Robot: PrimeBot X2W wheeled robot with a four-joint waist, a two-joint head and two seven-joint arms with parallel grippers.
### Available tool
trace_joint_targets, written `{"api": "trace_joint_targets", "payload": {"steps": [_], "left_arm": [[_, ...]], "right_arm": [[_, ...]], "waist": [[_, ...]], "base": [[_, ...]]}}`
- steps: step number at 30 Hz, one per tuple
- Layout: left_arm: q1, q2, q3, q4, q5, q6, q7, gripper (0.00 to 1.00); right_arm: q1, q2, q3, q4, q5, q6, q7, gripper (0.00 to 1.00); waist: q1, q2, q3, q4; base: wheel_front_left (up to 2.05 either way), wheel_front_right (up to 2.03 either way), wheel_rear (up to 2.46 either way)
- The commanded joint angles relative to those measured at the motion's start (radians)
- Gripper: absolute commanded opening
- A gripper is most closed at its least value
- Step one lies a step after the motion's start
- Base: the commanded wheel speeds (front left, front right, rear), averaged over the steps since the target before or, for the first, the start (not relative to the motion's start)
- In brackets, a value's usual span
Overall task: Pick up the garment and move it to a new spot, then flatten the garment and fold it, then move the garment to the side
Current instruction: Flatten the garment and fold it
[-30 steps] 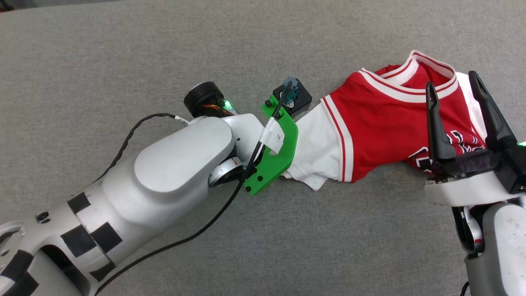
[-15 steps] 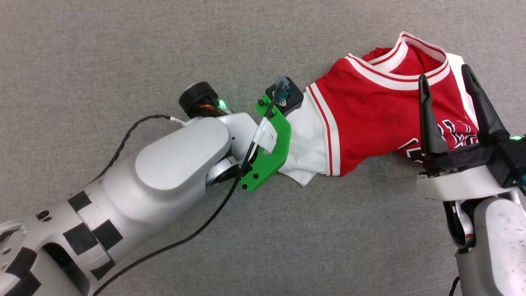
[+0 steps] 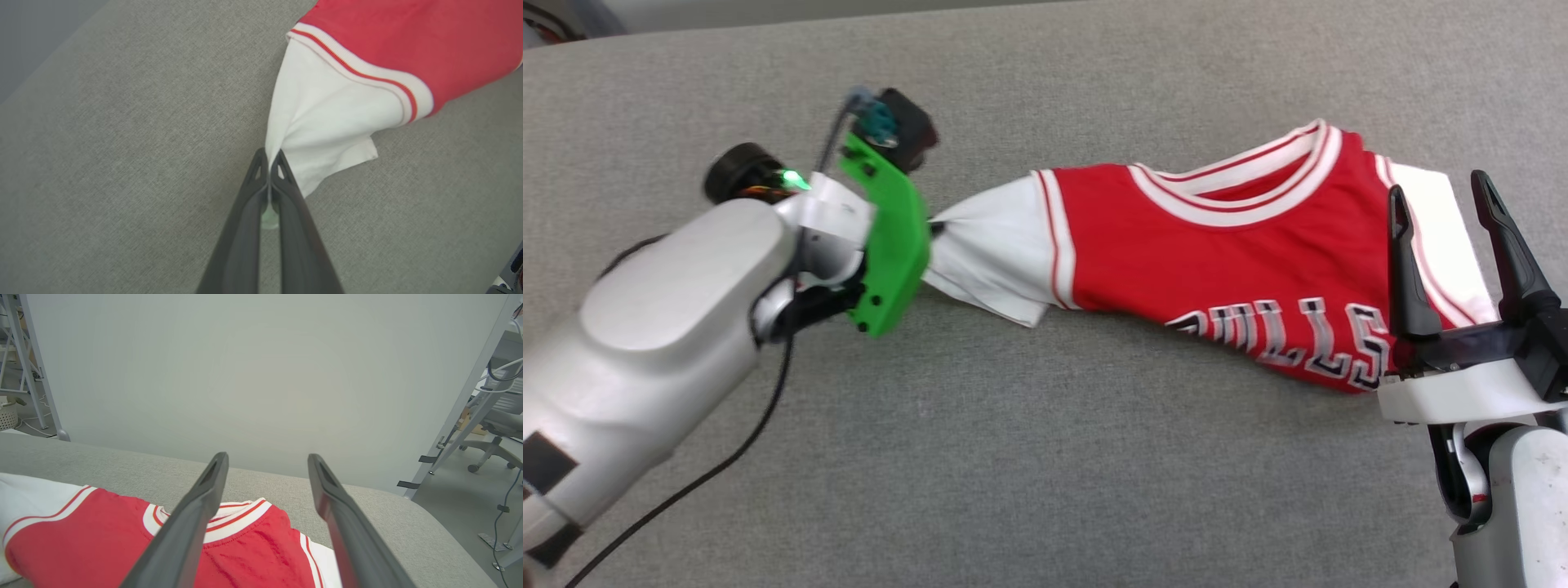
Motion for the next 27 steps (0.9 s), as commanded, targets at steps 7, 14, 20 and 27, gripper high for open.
{"api": "trace_joint_targets", "payload": {"steps": [7,14,20,27], "left_arm": [[0.047,0.122,0.037,0.052,-0.040,0.033,-0.009,0.00],[0.086,0.181,0.055,0.148,-0.073,0.054,-0.019,0.00],[0.134,0.176,0.057,0.260,-0.103,0.067,-0.032,0.00],[0.171,0.099,0.071,0.359,-0.062,0.070,-0.243,1.00]], "right_arm": [[0.020,-0.008,0.004,-0.007,-0.014,-0.001,-0.002,1.00],[0.027,-0.018,-0.013,-0.003,-0.014,-0.001,-0.002,1.00],[0.017,-0.024,-0.008,0.028,-0.015,-0.001,-0.002,1.00],[0.012,-0.038,-0.025,0.047,-0.005,-0.001,-0.002,1.00]], "waist": [[0.0000,0.0000,-0.033,0.026],[0.0000,0.0000,-0.012,0.019],[0.0000,0.0000,0.011,0.004],[0.0000,0.0000,-0.030,0.021]], "base": [[0.00,0.00,0.00],[0.00,0.00,0.00],[0.00,0.00,0.00],[0.00,0.00,0.00]]}}
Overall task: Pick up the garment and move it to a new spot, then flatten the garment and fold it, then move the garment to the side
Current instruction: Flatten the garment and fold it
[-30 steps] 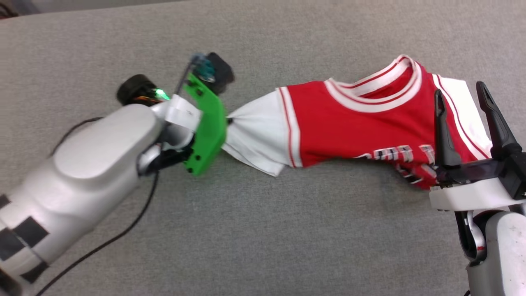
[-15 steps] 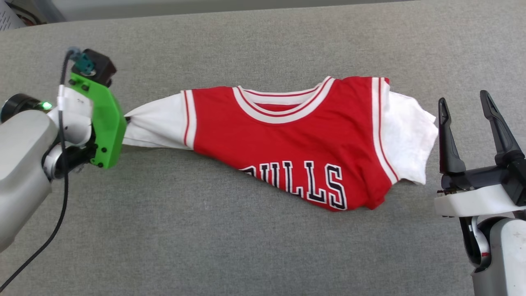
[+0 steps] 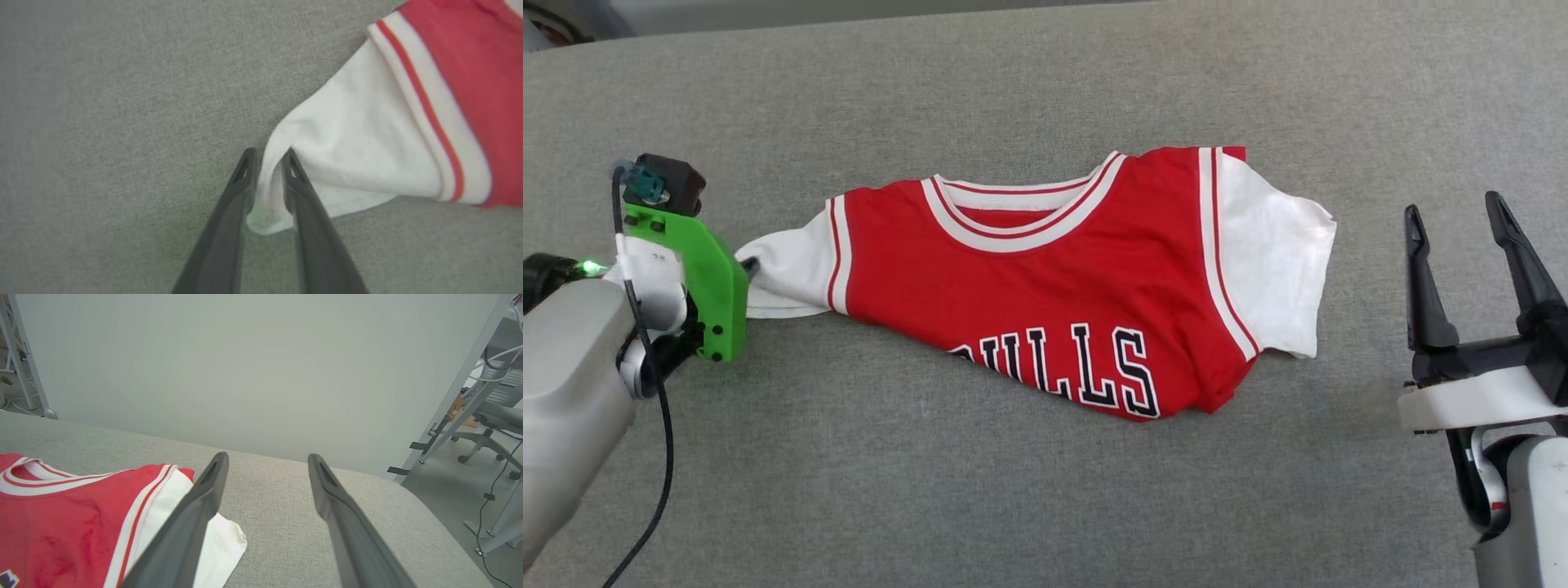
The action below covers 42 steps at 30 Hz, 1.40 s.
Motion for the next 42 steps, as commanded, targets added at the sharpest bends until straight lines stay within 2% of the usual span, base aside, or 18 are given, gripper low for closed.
{"api": "trace_joint_targets", "payload": {"steps": [1,4,7,9,11,14,17,21,23,27,30,33,39,40,42], "left_arm": [[0.016,-0.011,0.011,0.000,0.028,0.010,-0.061,1.00],[0.029,-0.026,0.031,-0.019,0.064,0.036,-0.211,1.00],[0.057,-0.035,0.054,-0.069,0.099,0.082,-0.371,1.00],[0.085,-0.041,0.079,-0.110,0.109,0.125,-0.470,1.00],[0.122,-0.042,0.112,-0.165,0.125,0.186,-0.530,1.00],[0.180,-0.039,0.186,-0.262,0.168,0.278,-0.551,1.00],[0.282,-0.052,0.315,-0.411,0.258,0.367,-0.552,1.00],[0.427,-0.093,0.454,-0.550,0.383,0.444,-0.553,1.00],[0.483,-0.125,0.523,-0.598,0.448,0.469,-0.553,1.00],[0.586,-0.192,0.631,-0.660,0.556,0.485,-0.553,1.00],[0.652,-0.243,0.686,-0.687,0.611,0.474,-0.553,1.00],[0.702,-0.297,0.727,-0.684,0.655,0.446,-0.553,1.00],[0.743,-0.400,0.805,-0.680,0.731,0.384,-0.553,1.00],[0.753,-0.447,0.842,-0.686,0.768,0.352,-0.553,1.00],[0.752,-0.474,0.863,-0.683,0.788,0.330,-0.553,1.00]], "right_arm": [[-0.004,-0.007,-0.014,-0.001,0.007,-0.001,-0.002,1.00],[-0.006,-0.022,-0.043,-0.008,0.015,-0.001,-0.002,1.00],[-0.015,-0.050,-0.070,-0.019,0.024,-0.001,-0.002,1.00],[-0.027,-0.073,-0.083,-0.020,0.034,-0.001,-0.002,1.00],[-0.045,-0.106,-0.085,-0.015,0.044,-0.001,-0.002,1.00],[-0.072,-0.144,-0.075,0.004,0.057,-0.001,0.000,1.00],[-0.115,-0.199,-0.050,0.024,0.090,-0.001,0.035,1.00],[-0.171,-0.294,0.019,0.045,0.149,-0.001,0.150,1.00],[-0.199,-0.342,0.055,0.055,0.169,-0.001,0.215,1.00],[-0.246,-0.424,0.168,0.082,0.261,-0.001,0.393,1.00],[-0.285,-0.480,0.245,0.091,0.346,-0.001,0.512,1.00],[-0.320,-0.537,0.332,0.119,0.448,-0.001,0.664,1.00],[-0.378,-0.613,0.445,0.201,0.629,-0.001,0.921,1.00],[-0.406,-0.623,0.484,0.243,0.670,-0.001,0.977,1.00],[-0.425,-0.628,0.508,0.269,0.663,-0.001,0.976,1.00]], "waist": [[0.0000,0.0000,-0.036,0.021],[0.0000,0.0000,-0.069,0.038],[0.0000,0.0000,-0.099,0.059],[0.0000,0.0000,-0.113,0.071],[0.0000,0.0000,-0.125,0.083],[0.0000,0.0000,-0.137,0.095],[0.0000,0.0000,-0.139,0.113],[0.0000,0.0000,-0.130,0.130],[0.0000,0.0000,-0.122,0.141],[0.0000,0.0000,-0.100,0.157],[0.0000,0.0000,-0.079,0.167],[0.0000,0.0000,-0.055,0.177],[0.0000,0.0000,-0.001,0.203],[0.0000,0.0000,0.029,0.217],[0.0000,0.0000,0.047,0.226]], "base": [[0.00,0.00,0.00],[0.00,0.00,0.00],[0.00,0.00,0.00],[0.00,0.00,0.00],[0.00,0.00,0.00],[0.00,0.00,0.00],[0.00,0.00,0.00],[0.00,0.00,0.00],[0.00,0.00,0.00],[0.00,0.00,0.00],[0.00,0.00,0.00],[0.00,0.00,0.00],[0.00,0.00,0.00],[0.00,0.00,0.00],[0.00,0.00,0.00]]}}
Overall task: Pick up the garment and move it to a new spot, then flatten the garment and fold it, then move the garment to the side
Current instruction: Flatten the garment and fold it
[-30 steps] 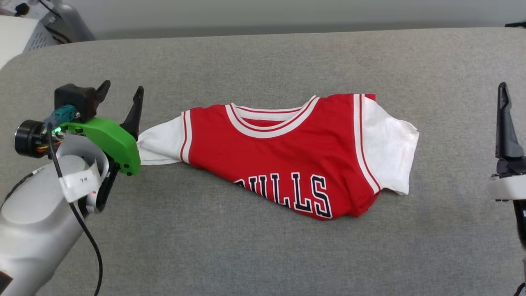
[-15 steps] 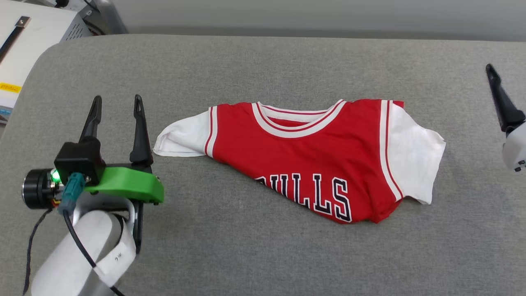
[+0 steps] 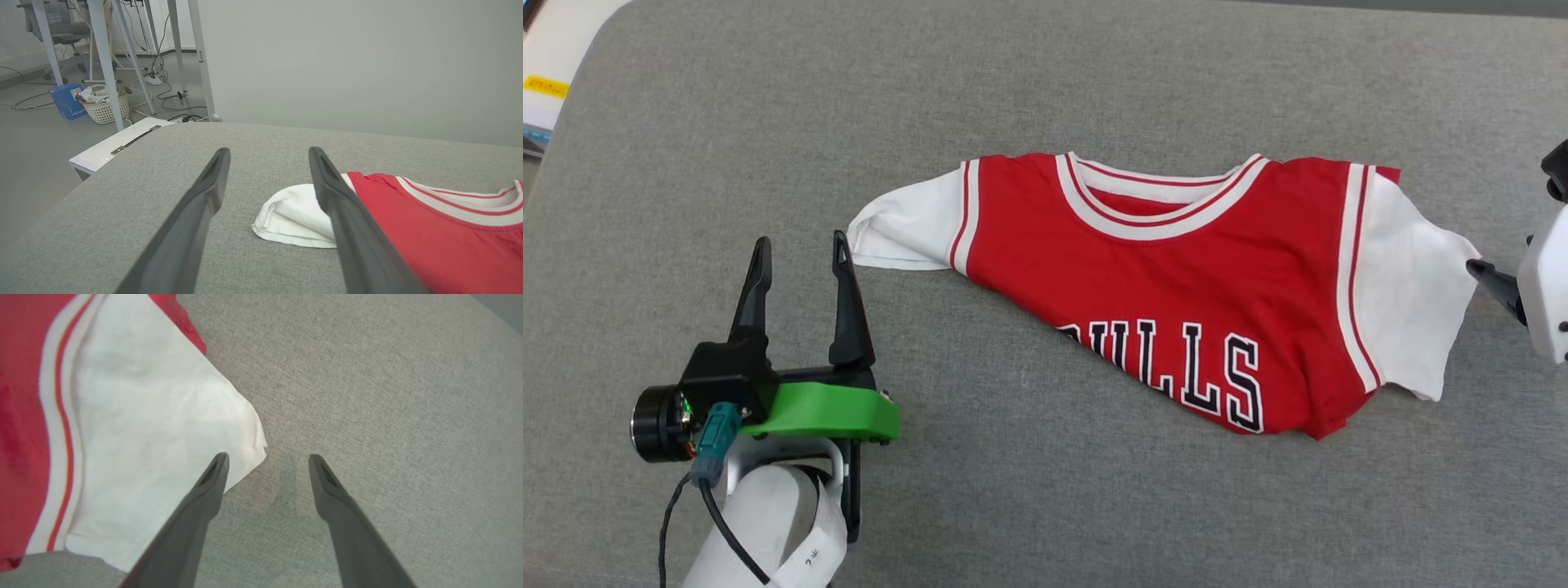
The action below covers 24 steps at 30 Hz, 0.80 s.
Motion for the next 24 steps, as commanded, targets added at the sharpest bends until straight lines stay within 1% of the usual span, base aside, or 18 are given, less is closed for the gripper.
{"api": "trace_joint_targets", "payload": {"steps": [1,5,8,10,12,13,14,16,20,24], "left_arm": [[0.015,-0.017,0.014,-0.004,0.018,-0.014,-0.006,1.00],[0.018,-0.054,0.046,-0.007,0.053,-0.051,-0.006,1.00],[0.015,-0.077,0.070,-0.001,0.078,-0.077,-0.006,1.00],[0.014,-0.089,0.085,0.005,0.092,-0.091,-0.006,1.00],[0.015,-0.099,0.099,0.011,0.105,-0.105,-0.006,1.00],[0.015,-0.102,0.104,0.014,0.111,-0.112,-0.006,1.00],[0.014,-0.107,0.110,0.020,0.117,-0.120,-0.006,1.00],[0.011,-0.115,0.121,0.025,0.129,-0.133,-0.006,1.00],[0.007,-0.130,0.141,0.031,0.149,-0.153,-0.006,1.00],[0.003,-0.148,0.152,0.033,0.164,-0.173,-0.006,1.00]], "right_arm": [[-0.025,0.000,0.014,0.019,-0.005,-0.001,-0.007,1.00],[-0.037,0.020,0.065,0.083,-0.003,-0.001,-0.036,1.00],[-0.022,0.033,0.130,0.130,0.013,-0.001,-0.037,1.00],[-0.017,0.034,0.161,0.146,0.032,-0.001,-0.044,1.00],[-0.033,0.028,0.179,0.148,0.040,-0.001,-0.081,1.00],[-0.045,0.024,0.183,0.149,0.040,-0.001,-0.101,0.47],[-0.063,0.018,0.186,0.148,0.042,-0.001,-0.129,0.00],[-0.101,0.006,0.172,0.147,0.052,-0.001,-0.184,0.00],[-0.180,-0.017,0.114,0.150,0.080,-0.001,-0.286,0.00],[-0.230,-0.045,0.071,0.186,0.100,-0.001,-0.326,0.00]], "waist": [[0.0000,-0.0001,0.037,0.025],[0.0000,-0.0001,0.062,0.037],[0.0000,-0.0001,0.070,0.039],[0.0000,-0.0001,0.070,0.037],[0.0000,-0.0001,0.067,0.029],[0.0000,-0.0001,0.066,0.027],[0.0000,-0.0001,0.063,0.023],[0.0000,-0.0001,0.059,0.018],[0.0000,-0.0001,0.056,0.013],[0.0000,-0.0001,0.064,0.018]], "base": [[0.00,0.00,0.00],[0.00,0.00,0.00],[0.00,0.00,0.00],[0.00,0.00,0.00],[0.00,0.00,0.00],[0.00,0.00,0.00],[0.00,0.00,0.00],[0.00,0.00,0.00],[0.00,0.00,0.00],[0.00,0.00,0.00]]}}
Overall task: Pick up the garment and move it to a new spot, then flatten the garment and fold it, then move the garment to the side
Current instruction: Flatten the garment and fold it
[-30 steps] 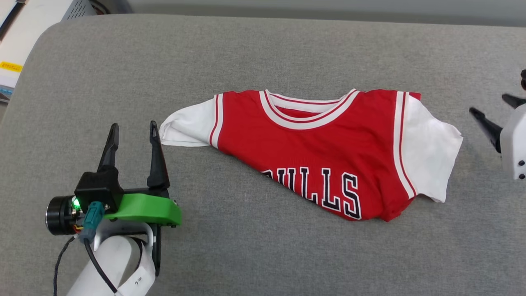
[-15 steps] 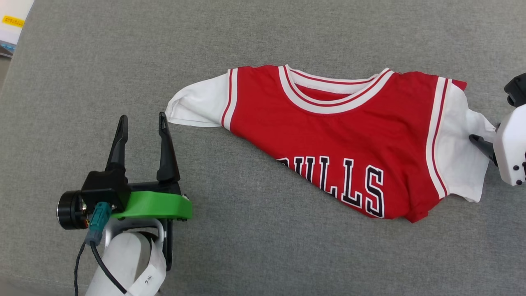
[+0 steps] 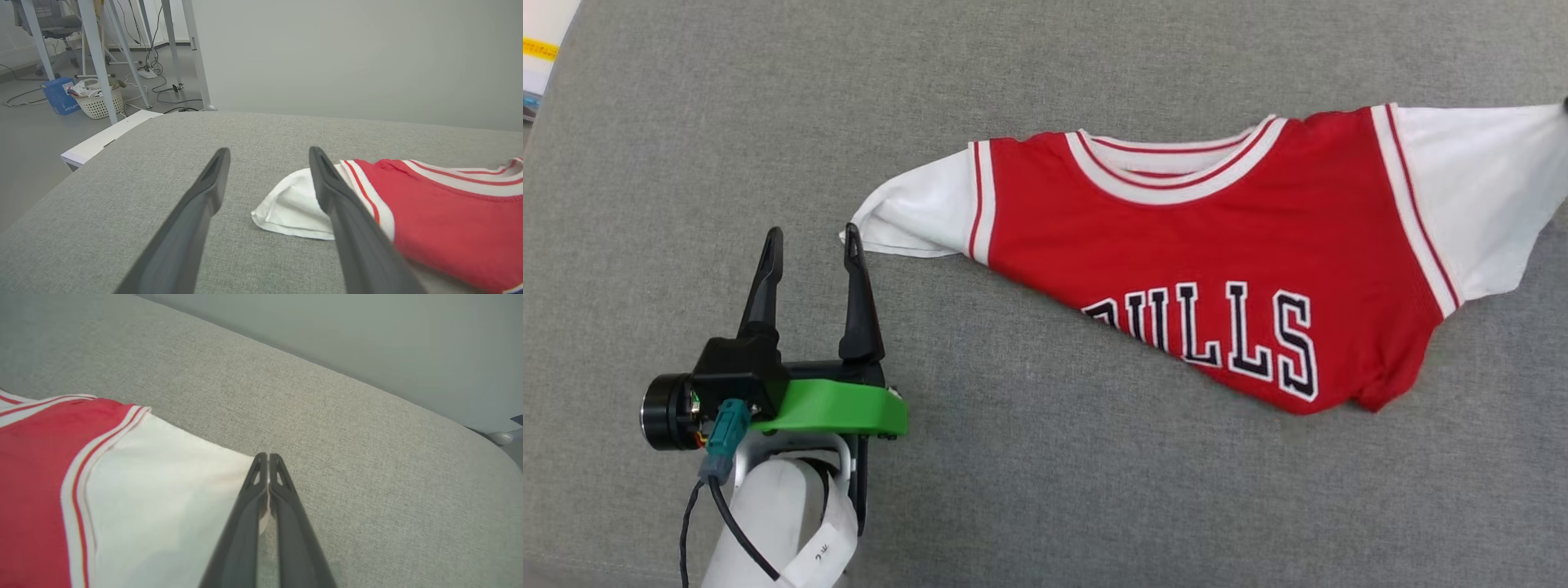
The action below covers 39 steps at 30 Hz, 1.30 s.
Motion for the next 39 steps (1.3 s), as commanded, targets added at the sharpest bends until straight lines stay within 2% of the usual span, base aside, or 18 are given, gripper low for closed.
{"api": "trace_joint_targets", "payload": {"steps": [1,7,13,18,19,20,21,26,31,36,39], "left_arm": [[0.000,-0.010,0.006,0.003,0.010,-0.010,-0.006,1.00],[-0.010,-0.030,0.019,0.012,0.028,-0.035,-0.006,1.00],[-0.024,-0.044,0.024,0.028,0.044,-0.056,-0.006,1.00],[-0.028,-0.051,0.029,0.046,0.054,-0.069,-0.006,1.00],[-0.027,-0.052,0.031,0.050,0.056,-0.071,-0.006,1.00],[-0.026,-0.053,0.033,0.054,0.056,-0.073,-0.006,1.00],[-0.026,-0.054,0.036,0.058,0.057,-0.076,-0.006,1.00],[-0.019,-0.055,0.058,0.061,0.062,-0.094,-0.006,1.00],[-0.019,-0.049,0.082,0.061,0.068,-0.121,-0.006,1.00],[-0.057,-0.020,0.096,0.065,0.078,-0.158,-0.006,1.00],[-0.108,0.017,0.095,0.078,0.080,-0.184,-0.006,1.00]], "right_arm": [[-0.013,-0.007,-0.013,0.022,0.012,-0.001,-0.009,0.00],[-0.018,-0.011,-0.057,0.175,0.014,-0.001,-0.001,0.00],[0.009,0.036,-0.080,0.374,-0.011,-0.001,-0.005,0.00],[0.014,0.068,-0.075,0.436,-0.015,-0.001,-0.053,0.00],[0.011,0.070,-0.079,0.439,-0.015,-0.001,-0.082,0.25],[0.008,0.069,-0.085,0.442,-0.017,-0.001,-0.111,0.68],[0.007,0.071,-0.093,0.442,-0.018,-0.001,-0.152,1.00],[0.013,0.059,-0.127,0.433,-0.066,-0.001,-0.376,1.00],[0.046,0.100,-0.160,0.400,-0.141,-0.001,-0.575,1.00],[0.097,0.158,-0.210,0.313,-0.202,-0.001,-0.640,1.00],[0.147,0.200,-0.258,0.235,-0.251,-0.001,-0.651,1.00]], "waist": [[0.0000,-0.0001,0.006,0.005],[0.0000,-0.0001,0.031,0.016],[0.0000,-0.0001,0.048,0.030],[0.0000,-0.0001,0.039,0.029],[0.0000,-0.0001,0.032,0.027],[0.0000,-0.0001,0.026,0.027],[0.0000,-0.0001,0.015,0.025],[0.0000,-0.0001,-0.032,0.013],[0.0000,-0.0001,-0.075,-0.011],[0.0000,-0.0001,-0.097,-0.033],[0.0000,-0.0001,-0.107,-0.046]], "base": [[0.00,0.00,0.00],[0.00,0.00,0.00],[0.00,0.00,0.00],[0.00,0.00,0.00],[0.00,0.00,0.00],[0.00,0.00,0.00],[0.00,0.00,0.00],[0.00,0.00,0.00],[0.00,0.00,0.00],[0.00,0.00,0.00],[0.00,0.00,0.00]]}}
